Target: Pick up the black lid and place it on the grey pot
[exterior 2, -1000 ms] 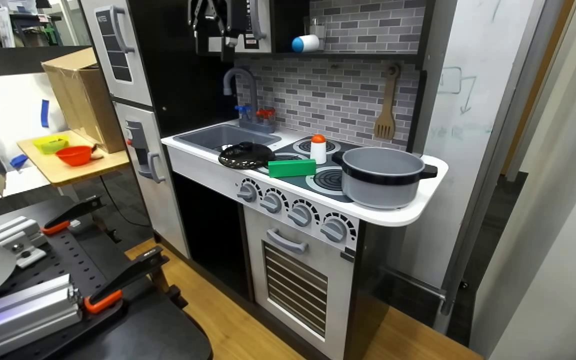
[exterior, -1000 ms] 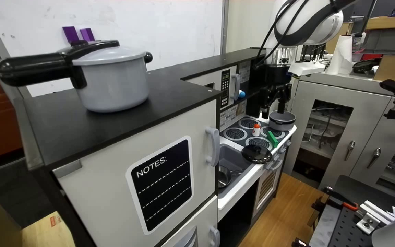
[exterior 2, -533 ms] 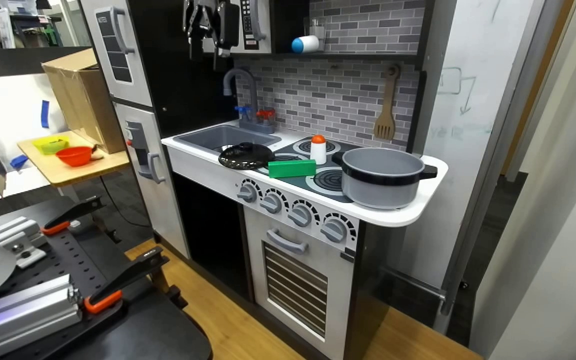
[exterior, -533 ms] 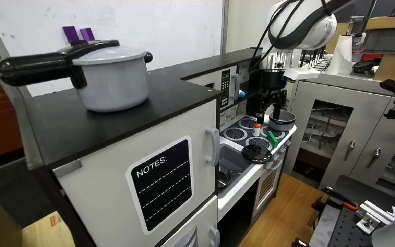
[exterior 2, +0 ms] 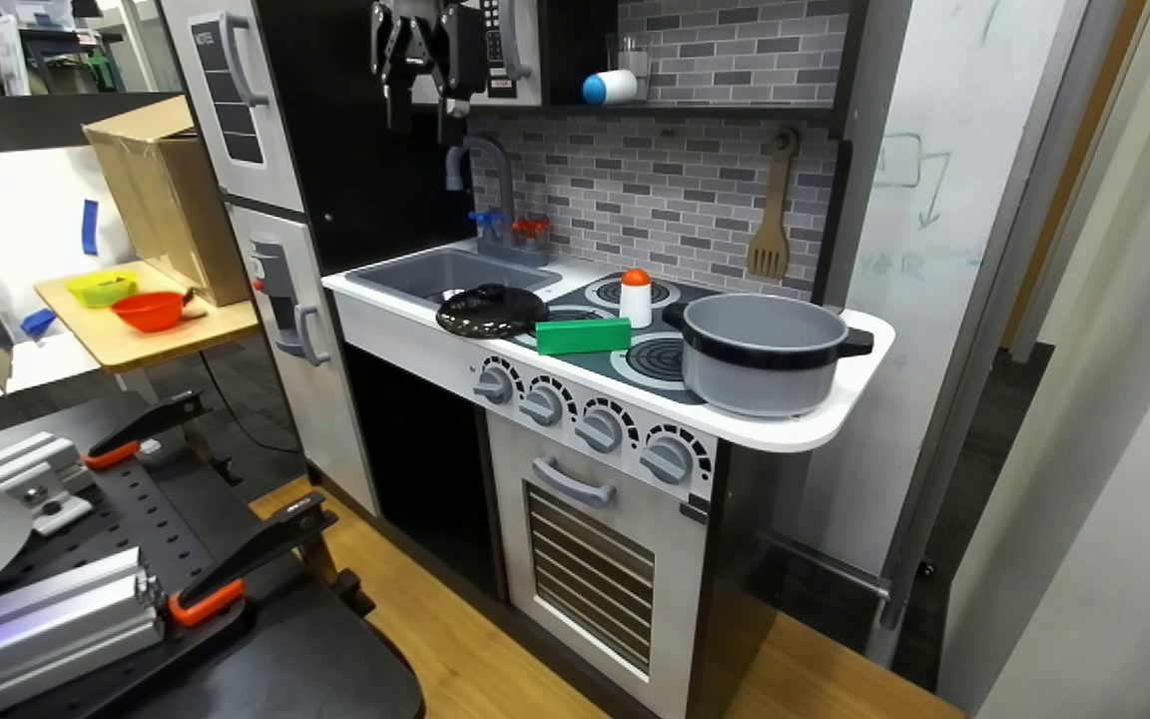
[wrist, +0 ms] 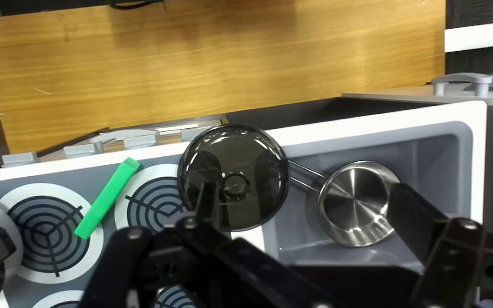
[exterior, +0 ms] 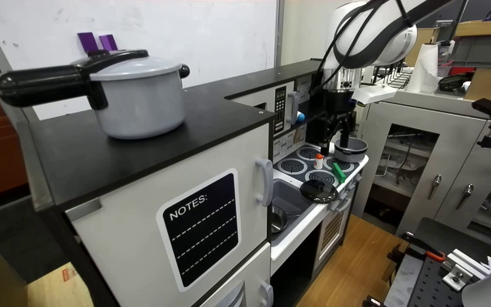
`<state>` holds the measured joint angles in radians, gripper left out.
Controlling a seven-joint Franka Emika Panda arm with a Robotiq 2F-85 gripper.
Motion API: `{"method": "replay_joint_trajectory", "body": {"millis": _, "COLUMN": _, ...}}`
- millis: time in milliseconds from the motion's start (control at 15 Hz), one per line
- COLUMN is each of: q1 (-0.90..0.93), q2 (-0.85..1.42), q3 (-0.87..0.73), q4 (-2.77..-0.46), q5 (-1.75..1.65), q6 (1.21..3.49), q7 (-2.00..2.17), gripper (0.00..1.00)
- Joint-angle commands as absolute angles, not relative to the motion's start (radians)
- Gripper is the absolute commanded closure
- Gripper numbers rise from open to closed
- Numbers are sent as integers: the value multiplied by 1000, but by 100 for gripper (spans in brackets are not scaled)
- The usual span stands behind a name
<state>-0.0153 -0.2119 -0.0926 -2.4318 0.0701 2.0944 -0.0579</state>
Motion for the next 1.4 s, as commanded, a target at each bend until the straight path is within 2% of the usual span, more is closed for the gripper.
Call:
{"method": "replay_joint_trajectory", "body": {"millis": 0, "q1": -23, "q2": -175, "q3": -67, "q4": -2437, "q5": 49, "q6": 2137, "q7": -26, "gripper": 0}}
{"method": "replay_joint_trajectory", "body": {"millis": 400, "q1": -11, "q2": -90, "q3": -35, "q4": -2421, "q5": 52, "q6": 2177, "q7": 11, "gripper": 0}}
{"method": "replay_joint_trajectory", "body": {"millis": 1333, "q1": -53, "q2": 93, "q3": -75, "q4": -2339, "q5": 50, "q6": 2264, "q7": 54, "gripper": 0}}
